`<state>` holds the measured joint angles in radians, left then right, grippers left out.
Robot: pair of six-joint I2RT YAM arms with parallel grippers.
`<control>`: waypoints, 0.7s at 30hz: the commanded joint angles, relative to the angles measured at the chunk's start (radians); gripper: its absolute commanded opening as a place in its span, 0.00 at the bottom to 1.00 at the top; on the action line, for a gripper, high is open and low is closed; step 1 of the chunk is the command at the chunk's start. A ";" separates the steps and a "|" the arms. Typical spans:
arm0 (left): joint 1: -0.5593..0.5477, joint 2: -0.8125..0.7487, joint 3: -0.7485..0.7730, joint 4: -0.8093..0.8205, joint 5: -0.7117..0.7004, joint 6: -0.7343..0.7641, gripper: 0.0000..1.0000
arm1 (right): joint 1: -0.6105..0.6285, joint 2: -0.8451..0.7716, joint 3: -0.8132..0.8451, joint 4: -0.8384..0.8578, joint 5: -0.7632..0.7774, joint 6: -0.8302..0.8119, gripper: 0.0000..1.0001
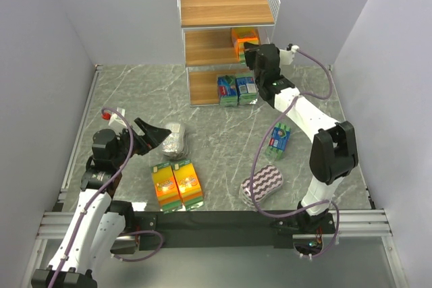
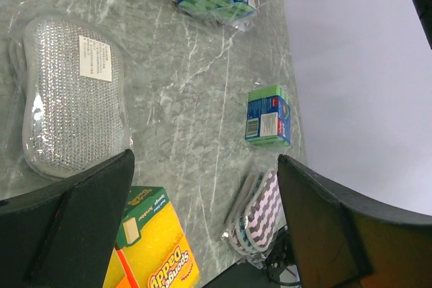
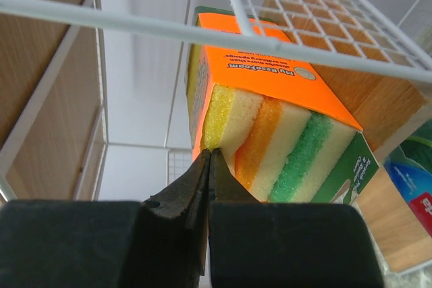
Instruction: Place and organize the cleaning sponges onto the shelf
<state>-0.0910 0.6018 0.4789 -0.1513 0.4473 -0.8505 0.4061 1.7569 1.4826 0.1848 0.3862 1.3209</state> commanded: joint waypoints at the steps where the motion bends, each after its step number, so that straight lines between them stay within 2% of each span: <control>1: -0.001 -0.011 0.046 -0.008 0.002 0.033 0.93 | 0.017 -0.005 -0.019 0.080 0.121 0.020 0.00; 6: -0.001 -0.016 0.046 -0.017 0.004 0.036 0.93 | 0.028 0.006 -0.019 0.108 0.169 0.021 0.00; 21: -0.001 -0.050 0.047 -0.060 -0.010 0.051 0.94 | 0.027 0.093 0.048 0.130 0.166 0.011 0.00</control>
<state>-0.0914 0.5644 0.4904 -0.2108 0.4461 -0.8242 0.4286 1.8378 1.5009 0.3168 0.5091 1.3449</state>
